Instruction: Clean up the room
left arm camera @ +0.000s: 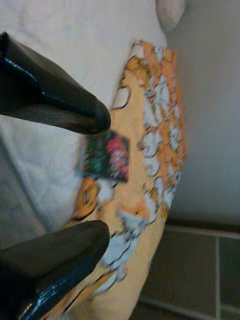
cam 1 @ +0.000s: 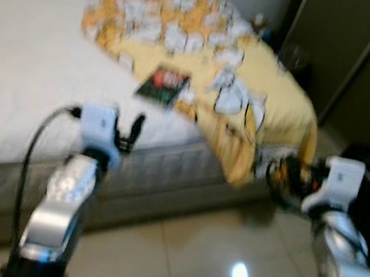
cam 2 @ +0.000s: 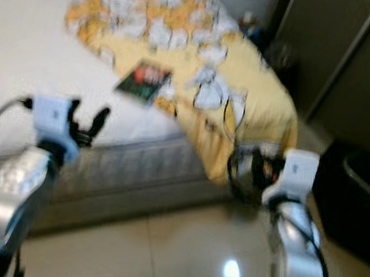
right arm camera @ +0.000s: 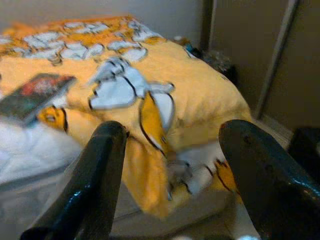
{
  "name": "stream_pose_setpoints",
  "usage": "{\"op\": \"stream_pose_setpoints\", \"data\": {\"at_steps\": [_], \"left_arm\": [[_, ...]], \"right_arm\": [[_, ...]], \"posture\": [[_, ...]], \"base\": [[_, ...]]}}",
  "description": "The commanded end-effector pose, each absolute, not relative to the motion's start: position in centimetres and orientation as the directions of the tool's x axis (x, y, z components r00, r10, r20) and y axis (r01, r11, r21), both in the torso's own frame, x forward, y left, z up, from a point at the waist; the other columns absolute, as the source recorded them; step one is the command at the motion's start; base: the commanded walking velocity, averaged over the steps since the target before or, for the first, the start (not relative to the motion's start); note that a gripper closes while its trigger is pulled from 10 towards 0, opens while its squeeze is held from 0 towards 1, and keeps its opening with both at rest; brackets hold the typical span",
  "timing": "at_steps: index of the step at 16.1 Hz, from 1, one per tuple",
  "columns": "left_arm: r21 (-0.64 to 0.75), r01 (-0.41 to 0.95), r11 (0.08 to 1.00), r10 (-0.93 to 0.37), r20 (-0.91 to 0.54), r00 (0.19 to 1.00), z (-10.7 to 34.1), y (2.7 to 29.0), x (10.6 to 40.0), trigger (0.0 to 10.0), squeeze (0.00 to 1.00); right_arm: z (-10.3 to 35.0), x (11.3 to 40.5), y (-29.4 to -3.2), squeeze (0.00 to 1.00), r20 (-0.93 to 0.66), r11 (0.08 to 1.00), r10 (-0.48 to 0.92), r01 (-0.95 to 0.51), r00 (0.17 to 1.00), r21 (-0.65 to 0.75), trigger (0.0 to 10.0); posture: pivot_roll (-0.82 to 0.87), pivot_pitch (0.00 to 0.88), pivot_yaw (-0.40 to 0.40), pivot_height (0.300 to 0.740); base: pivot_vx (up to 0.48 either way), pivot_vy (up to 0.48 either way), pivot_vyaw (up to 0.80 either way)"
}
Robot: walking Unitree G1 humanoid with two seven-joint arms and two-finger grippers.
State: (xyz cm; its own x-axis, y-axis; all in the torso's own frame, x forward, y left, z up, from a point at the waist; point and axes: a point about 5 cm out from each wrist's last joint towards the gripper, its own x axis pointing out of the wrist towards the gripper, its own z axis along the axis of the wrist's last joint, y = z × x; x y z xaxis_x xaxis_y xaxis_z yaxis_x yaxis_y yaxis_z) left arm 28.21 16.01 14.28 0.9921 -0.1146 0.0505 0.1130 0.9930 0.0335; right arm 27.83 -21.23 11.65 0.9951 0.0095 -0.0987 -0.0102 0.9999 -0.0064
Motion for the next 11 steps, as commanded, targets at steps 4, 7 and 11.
{"op": "stream_pose_setpoints", "data": {"at_steps": [4, 7, 11], "left_arm": [[0.051, 0.074, 0.996, -0.077, 0.046, 0.996, 14.4, 17.0, 28.1, 10.0, 0.0], [0.053, 0.056, 0.997, -0.058, 0.036, 0.998, 14.0, 17.3, 28.1, 10.0, 0.0], [0.057, 0.086, 0.995, -0.087, 0.017, 0.996, 11.8, 17.3, 27.7, 10.0, 0.0]], "right_arm": [[12.3, 28.9, -19.6, 0.0, -0.088, 0.989, 0.136, -0.14, 0.987, -0.044, 10.0], [12.1, 28.8, -18.8, 0.0, -0.096, 0.976, 0.205, -0.211, 0.974, -0.059, 10.0], [11.0, 28.5, -19.8, 0.0, -0.081, 0.987, 0.136, -0.142, 0.987, -0.077, 10.0]], "posture": [[-0.05, 0.0, 0.017, 0.74], [-0.05, 0.0, 0.016, 0.74], [-0.06, 0.0, 0.001, 0.74]], "base": [[0.461, 0.0, 0.2], [0.46, 0.0, 0.8], [0.458, 0.0, 0.54]]}}
